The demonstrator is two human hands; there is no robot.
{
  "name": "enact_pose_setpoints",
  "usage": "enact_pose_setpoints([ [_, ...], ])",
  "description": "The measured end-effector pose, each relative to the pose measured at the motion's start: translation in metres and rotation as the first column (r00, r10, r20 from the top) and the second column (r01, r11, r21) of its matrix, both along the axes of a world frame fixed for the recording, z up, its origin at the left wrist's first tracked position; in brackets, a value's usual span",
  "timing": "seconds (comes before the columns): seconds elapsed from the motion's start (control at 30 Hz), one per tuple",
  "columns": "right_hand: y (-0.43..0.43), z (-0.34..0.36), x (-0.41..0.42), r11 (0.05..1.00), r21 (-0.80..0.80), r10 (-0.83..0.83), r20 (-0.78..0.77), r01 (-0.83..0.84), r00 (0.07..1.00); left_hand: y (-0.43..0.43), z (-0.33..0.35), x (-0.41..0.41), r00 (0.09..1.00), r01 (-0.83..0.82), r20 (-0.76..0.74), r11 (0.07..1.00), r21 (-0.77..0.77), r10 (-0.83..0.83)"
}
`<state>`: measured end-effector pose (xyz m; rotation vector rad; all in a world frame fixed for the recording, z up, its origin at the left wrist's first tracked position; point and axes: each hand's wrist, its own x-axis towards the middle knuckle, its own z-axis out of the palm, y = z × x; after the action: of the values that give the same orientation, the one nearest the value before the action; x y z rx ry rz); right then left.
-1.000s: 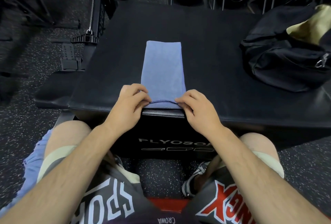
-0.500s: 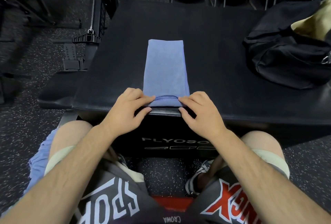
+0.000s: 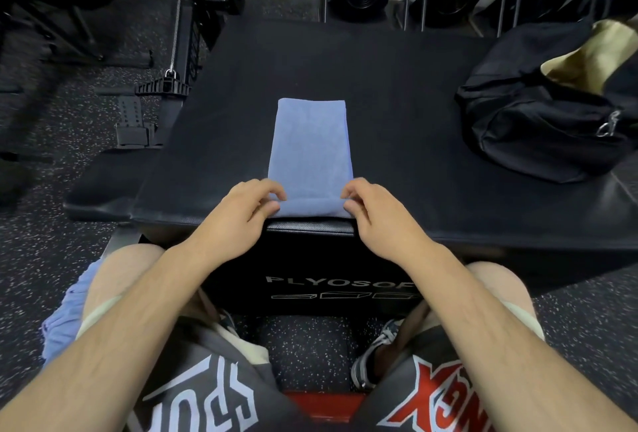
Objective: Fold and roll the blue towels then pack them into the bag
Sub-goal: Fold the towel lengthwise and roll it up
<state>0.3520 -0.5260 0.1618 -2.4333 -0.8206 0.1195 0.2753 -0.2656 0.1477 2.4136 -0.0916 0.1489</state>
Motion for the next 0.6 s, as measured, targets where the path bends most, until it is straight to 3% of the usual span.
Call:
enact_pose_setpoints([
  [0.13,0.009,-0.003,0.010,1.000,-0.002,-0.009,0.033,0.009,0.999,-0.005,-0.001,0.011,0.985,-0.085,0.156,0.991,0.101,0.069],
  [0.27,0.015,-0.017,0.010,0.999,0.027,-0.041,0.311,0.034,0.950,-0.007,-0.010,0.014,0.938,-0.116,0.344,0.967,0.227,0.032],
  [0.37,0.008,-0.025,0.004,0.998,0.035,0.026,0.380,-0.042,0.924,0.000,-0.017,0.004,0.954,-0.045,0.297,0.974,0.224,-0.024],
  [0.6,-0.002,-0.019,0.007,0.999,0.026,0.028,0.234,-0.035,0.972,0.006,-0.010,0.011,0.978,-0.018,0.206,0.984,0.176,-0.019],
])
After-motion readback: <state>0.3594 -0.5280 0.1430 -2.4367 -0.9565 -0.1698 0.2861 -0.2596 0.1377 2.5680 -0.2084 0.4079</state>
